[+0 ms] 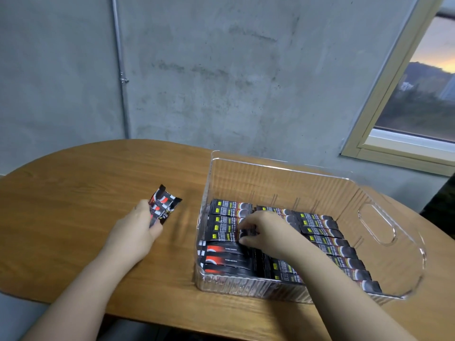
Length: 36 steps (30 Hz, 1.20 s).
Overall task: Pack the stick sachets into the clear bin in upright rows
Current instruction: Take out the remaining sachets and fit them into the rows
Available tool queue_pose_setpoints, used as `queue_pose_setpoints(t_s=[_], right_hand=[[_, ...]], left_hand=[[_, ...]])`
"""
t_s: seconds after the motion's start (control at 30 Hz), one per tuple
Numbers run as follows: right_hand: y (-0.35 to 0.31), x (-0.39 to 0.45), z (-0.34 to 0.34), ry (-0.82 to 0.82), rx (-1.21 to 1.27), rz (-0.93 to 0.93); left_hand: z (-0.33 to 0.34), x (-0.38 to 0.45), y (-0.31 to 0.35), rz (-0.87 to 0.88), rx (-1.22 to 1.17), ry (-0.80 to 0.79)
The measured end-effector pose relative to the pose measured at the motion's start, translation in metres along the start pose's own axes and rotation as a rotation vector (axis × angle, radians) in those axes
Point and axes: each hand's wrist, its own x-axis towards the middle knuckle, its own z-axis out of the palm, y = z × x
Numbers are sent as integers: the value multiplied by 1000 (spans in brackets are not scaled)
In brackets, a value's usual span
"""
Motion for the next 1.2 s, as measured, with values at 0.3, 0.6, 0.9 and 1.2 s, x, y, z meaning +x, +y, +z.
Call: queue_pose_setpoints(t_s=[0.3, 0.6, 0.9, 1.2], right_hand=[[-11, 11, 2, -22, -71, -5], [-51, -19, -36, 181, 736, -171], [-41, -17, -27, 246, 1044, -124], [-6, -19, -33, 321, 1088, 125]], left_hand=[[-65, -17, 52, 132, -685, 60], [-63, -33, 86, 204, -881, -149], [-65, -37, 88, 236, -752, -134], [-68, -39, 84, 270, -645, -134]])
